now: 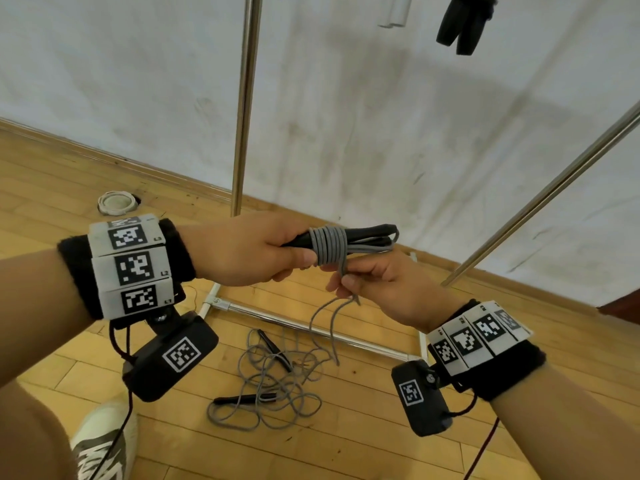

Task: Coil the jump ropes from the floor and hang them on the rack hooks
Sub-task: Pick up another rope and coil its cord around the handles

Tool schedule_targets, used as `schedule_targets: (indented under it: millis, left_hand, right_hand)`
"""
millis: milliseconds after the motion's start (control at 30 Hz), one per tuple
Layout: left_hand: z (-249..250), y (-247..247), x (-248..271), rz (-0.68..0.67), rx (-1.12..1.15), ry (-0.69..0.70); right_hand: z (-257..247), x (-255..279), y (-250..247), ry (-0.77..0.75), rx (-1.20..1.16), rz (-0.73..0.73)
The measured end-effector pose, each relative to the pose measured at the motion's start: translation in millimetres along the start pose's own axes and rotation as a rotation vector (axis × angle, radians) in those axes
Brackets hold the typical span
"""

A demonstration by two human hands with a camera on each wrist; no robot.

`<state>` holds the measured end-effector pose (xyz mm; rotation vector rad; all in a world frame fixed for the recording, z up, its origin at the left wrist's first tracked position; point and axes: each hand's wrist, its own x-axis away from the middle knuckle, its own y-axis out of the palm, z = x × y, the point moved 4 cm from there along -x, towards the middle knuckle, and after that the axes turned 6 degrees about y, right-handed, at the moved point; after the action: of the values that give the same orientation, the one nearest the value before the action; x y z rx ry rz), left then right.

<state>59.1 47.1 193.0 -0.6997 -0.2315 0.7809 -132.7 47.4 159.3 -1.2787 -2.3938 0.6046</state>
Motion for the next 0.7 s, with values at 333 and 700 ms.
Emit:
schedule_targets:
  millis: [333, 700]
  left_hand:
    - [5, 4, 10, -0.16, 0.021, -0.067]
    - [-3, 20, 15, -0.402, -0.106, -0.147]
  right_hand:
    - [16, -5, 5, 0.034, 0.255, 0.027]
    - [27, -21, -4, 0.115, 0.402, -0.1]
